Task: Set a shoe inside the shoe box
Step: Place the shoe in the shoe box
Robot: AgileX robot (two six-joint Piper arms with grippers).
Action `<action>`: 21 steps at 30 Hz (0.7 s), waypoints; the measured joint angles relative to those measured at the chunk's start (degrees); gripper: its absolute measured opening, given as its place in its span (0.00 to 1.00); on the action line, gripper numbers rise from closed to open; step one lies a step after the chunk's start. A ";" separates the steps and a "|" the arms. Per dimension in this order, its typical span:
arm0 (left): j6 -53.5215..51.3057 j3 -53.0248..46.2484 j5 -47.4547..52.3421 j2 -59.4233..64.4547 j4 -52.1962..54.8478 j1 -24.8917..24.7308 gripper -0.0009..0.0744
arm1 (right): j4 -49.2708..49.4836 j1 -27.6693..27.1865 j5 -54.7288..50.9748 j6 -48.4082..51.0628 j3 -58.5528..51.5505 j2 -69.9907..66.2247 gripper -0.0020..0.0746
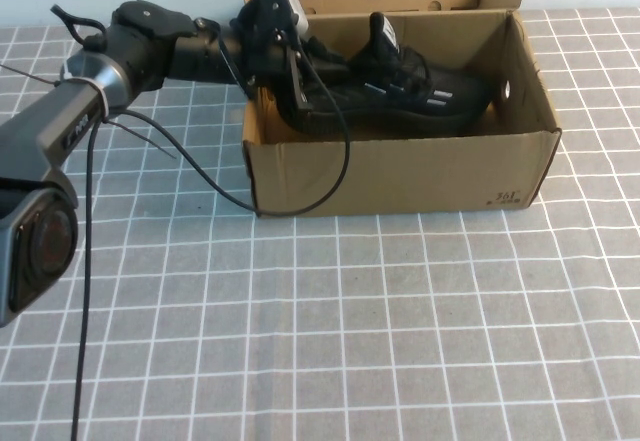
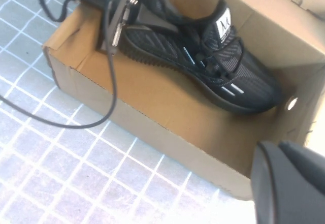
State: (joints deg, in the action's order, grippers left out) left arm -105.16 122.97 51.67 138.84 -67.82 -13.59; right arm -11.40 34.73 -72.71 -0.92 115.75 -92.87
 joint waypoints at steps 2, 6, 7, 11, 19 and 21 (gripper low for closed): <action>0.00 0.00 -1.91 0.00 -0.41 0.00 0.26 | 0.27 0.00 0.00 0.00 0.00 0.00 0.01; 0.00 0.04 -5.69 0.00 -1.65 0.00 0.49 | 0.41 0.00 0.00 0.00 0.00 0.00 0.01; 0.00 0.04 -6.06 0.00 -1.76 0.00 0.51 | 0.55 0.00 0.00 0.00 0.00 0.00 0.01; 0.00 0.04 -6.46 0.00 -1.85 0.00 0.55 | 0.78 0.00 0.00 0.00 0.00 0.00 0.01; 11.11 0.04 -2.68 -4.61 -0.22 0.00 0.42 | 1.80 0.00 0.00 0.00 0.00 0.00 0.01; 20.67 0.04 -1.46 -7.45 4.07 0.00 0.29 | 2.20 0.00 0.00 0.00 0.00 0.10 0.01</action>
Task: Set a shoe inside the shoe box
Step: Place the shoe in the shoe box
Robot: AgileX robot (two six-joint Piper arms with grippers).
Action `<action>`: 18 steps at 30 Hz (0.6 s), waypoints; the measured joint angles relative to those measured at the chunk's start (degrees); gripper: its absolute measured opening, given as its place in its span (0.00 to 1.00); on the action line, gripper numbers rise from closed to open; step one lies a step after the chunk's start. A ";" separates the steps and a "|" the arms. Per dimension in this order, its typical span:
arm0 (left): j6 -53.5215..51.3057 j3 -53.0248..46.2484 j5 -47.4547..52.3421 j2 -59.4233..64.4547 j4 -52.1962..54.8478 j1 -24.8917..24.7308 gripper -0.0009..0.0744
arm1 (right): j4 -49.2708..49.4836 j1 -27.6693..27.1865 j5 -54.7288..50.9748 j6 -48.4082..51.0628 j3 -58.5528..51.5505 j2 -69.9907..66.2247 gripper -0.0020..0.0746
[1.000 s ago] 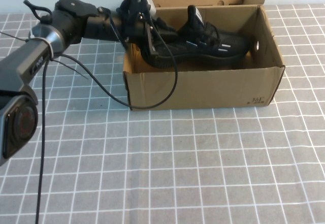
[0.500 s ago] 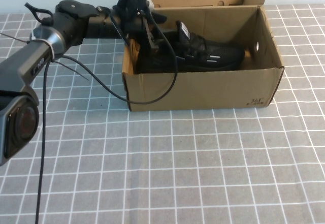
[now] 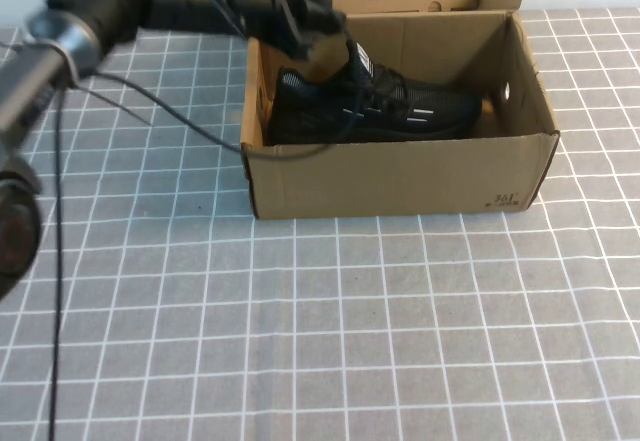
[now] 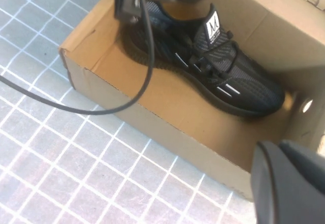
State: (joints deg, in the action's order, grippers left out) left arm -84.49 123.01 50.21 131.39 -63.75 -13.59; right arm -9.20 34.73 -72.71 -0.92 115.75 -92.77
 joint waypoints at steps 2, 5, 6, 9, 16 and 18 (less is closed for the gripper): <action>7.16 0.00 1.88 -2.88 5.05 0.00 0.14 | 0.23 0.00 0.00 0.00 -0.27 0.59 0.01; 16.69 0.00 4.70 -7.42 11.68 0.00 0.05 | 0.27 0.00 0.00 0.00 -1.91 2.51 0.01; 19.57 0.00 5.14 -9.03 13.57 0.00 0.04 | 0.37 0.00 0.00 0.00 -2.79 3.32 0.01; 27.55 0.00 6.20 -13.75 17.57 0.00 0.02 | 0.41 0.00 0.00 -0.11 -7.85 7.41 0.01; 33.85 0.09 11.06 -21.16 18.95 0.00 0.01 | 1.86 0.00 0.00 -4.71 -22.88 22.44 0.01; 37.28 0.09 11.45 -23.08 21.37 0.00 0.01 | 2.43 0.00 0.00 -6.41 -27.99 28.49 0.01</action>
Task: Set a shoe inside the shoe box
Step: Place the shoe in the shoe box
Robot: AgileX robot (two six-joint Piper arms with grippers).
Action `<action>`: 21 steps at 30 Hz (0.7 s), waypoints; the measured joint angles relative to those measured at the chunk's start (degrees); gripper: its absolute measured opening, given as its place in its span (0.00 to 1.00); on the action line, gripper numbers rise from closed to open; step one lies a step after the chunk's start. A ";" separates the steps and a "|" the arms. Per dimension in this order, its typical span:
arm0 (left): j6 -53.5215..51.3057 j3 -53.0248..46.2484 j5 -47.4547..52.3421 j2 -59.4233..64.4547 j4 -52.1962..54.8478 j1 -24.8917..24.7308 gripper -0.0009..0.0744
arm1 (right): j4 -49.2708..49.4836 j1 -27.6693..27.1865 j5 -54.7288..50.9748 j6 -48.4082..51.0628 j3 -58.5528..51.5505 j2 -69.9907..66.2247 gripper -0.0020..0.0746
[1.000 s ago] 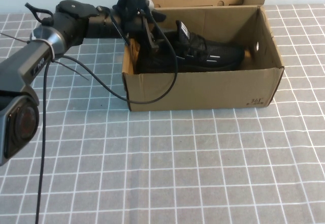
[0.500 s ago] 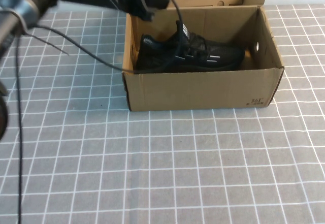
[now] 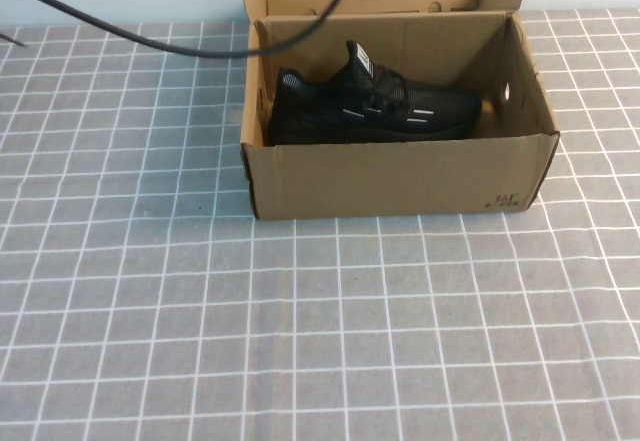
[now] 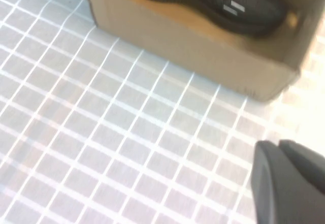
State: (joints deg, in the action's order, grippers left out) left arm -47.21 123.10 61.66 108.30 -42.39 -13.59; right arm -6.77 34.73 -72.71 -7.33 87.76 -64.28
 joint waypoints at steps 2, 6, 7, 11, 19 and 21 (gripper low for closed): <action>2.06 -0.42 0.00 -2.16 2.30 0.00 0.01 | 0.39 0.00 0.00 -1.49 -5.28 6.40 0.01; 5.25 -5.58 -1.73 -8.36 4.51 0.00 0.01 | 0.53 0.00 0.00 -4.80 -14.75 18.81 0.01; 5.49 -8.13 -2.85 -10.49 4.76 0.00 0.01 | 0.53 0.00 0.00 -5.57 -16.85 21.99 0.01; 5.14 -21.96 -10.07 -20.85 4.99 0.00 0.01 | 2.24 0.00 -0.44 -6.98 -23.19 32.67 0.01; 1.90 -57.56 -30.02 -50.93 4.99 0.00 0.01 | 8.22 0.00 6.56 -3.19 -34.22 48.86 0.01; 1.67 -66.64 -35.34 -59.87 4.13 0.00 0.01 | 9.51 0.00 12.41 -2.11 -37.73 52.04 0.01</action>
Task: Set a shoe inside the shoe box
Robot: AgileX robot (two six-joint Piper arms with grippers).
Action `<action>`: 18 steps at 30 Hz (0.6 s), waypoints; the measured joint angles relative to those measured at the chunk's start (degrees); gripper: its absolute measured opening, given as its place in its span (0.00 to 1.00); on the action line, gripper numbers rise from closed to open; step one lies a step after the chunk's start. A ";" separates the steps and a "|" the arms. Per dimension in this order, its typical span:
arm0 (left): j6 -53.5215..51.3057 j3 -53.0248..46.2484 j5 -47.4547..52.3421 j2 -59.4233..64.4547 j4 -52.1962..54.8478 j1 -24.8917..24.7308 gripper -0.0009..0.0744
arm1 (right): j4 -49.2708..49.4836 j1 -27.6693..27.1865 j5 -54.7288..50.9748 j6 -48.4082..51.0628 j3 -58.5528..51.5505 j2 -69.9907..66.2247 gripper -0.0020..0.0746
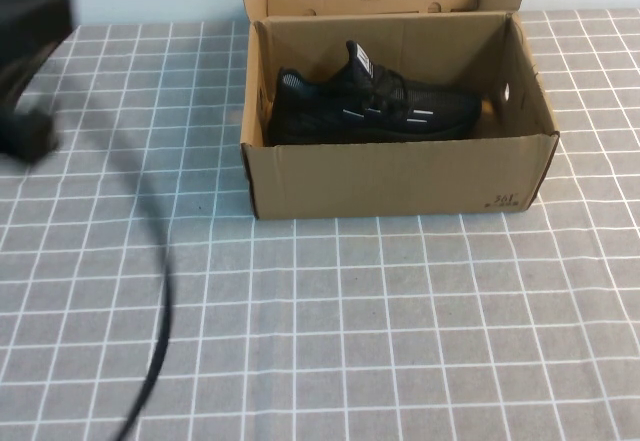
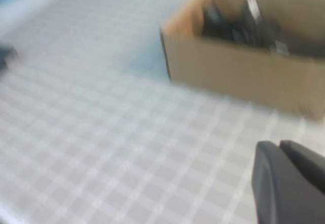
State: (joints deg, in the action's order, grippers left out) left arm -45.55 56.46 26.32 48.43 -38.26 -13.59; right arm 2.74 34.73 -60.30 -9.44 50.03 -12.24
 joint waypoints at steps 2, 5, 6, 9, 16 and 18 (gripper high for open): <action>-0.04 -8.64 -4.27 -8.86 -0.50 0.00 0.01 | 0.38 0.00 6.53 0.55 -4.52 3.21 0.01; -0.04 -19.27 -9.54 -20.88 -0.96 0.00 0.01 | 0.92 0.00 16.28 2.55 -12.04 7.09 0.01; -0.04 -22.49 -11.15 -24.74 -1.05 0.00 0.01 | 1.20 0.00 19.14 2.93 -14.02 7.81 0.01; -0.04 -29.40 -13.44 -33.79 -1.23 0.00 0.01 | 2.95 0.00 28.71 3.34 -20.33 8.76 0.01; 0.06 -41.53 -16.60 -45.93 -1.32 0.00 0.01 | 5.19 0.00 46.04 6.62 -31.31 8.76 0.01; 0.06 -44.85 -16.62 -46.57 -1.32 0.00 0.01 | 5.42 0.00 49.58 8.54 -33.90 8.76 0.01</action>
State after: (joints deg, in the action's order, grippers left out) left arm -45.48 11.62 9.70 1.86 -39.59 -13.59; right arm 8.16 34.73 -10.73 -0.90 16.13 -3.48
